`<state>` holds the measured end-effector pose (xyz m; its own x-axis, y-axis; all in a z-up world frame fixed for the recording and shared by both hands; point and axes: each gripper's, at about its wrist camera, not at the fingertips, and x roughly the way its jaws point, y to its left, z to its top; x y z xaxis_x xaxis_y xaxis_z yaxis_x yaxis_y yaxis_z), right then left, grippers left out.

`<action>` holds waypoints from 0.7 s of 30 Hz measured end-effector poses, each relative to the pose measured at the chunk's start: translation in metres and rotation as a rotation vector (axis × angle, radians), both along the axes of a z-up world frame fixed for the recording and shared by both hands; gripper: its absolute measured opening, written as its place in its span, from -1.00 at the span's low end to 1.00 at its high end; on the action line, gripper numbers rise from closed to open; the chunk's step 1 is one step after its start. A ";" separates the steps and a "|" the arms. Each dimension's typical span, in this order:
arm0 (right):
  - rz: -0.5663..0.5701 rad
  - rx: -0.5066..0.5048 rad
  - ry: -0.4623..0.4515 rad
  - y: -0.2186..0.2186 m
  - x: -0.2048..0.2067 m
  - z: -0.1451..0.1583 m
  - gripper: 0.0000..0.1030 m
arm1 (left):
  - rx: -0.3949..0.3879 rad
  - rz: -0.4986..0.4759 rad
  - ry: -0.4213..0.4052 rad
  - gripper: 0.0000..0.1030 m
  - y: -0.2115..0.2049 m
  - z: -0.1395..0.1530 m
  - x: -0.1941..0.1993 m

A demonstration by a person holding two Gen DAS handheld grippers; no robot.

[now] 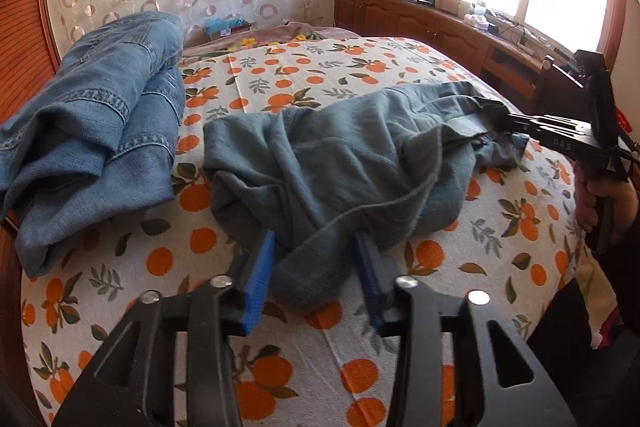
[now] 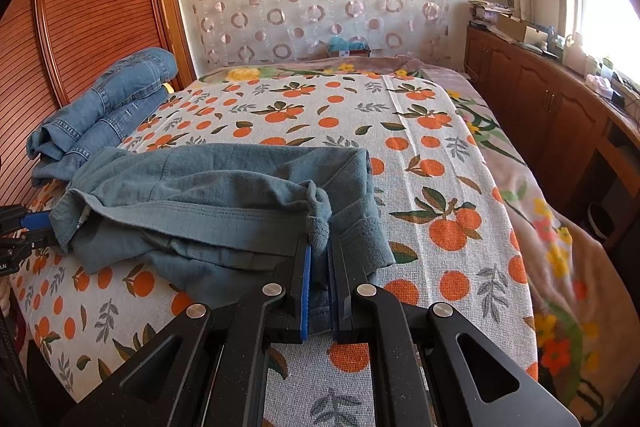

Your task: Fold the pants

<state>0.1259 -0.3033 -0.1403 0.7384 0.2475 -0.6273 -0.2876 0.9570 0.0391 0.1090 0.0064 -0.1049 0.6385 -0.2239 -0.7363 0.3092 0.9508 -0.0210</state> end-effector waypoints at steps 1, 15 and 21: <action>-0.001 0.000 0.000 0.000 0.000 0.000 -0.87 | 0.009 -0.005 0.001 -0.03 0.000 -0.001 0.002; -0.002 0.001 -0.001 -0.001 0.000 -0.001 -0.87 | 0.013 -0.065 0.028 -0.50 0.000 -0.007 -0.017; -0.002 0.001 -0.002 -0.002 0.000 -0.001 -0.87 | -0.020 -0.048 -0.022 -0.76 0.005 0.004 -0.031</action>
<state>0.1257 -0.3052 -0.1416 0.7399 0.2467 -0.6258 -0.2858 0.9575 0.0396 0.0784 0.0115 -0.1006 0.6428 -0.2695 -0.7171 0.3550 0.9343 -0.0329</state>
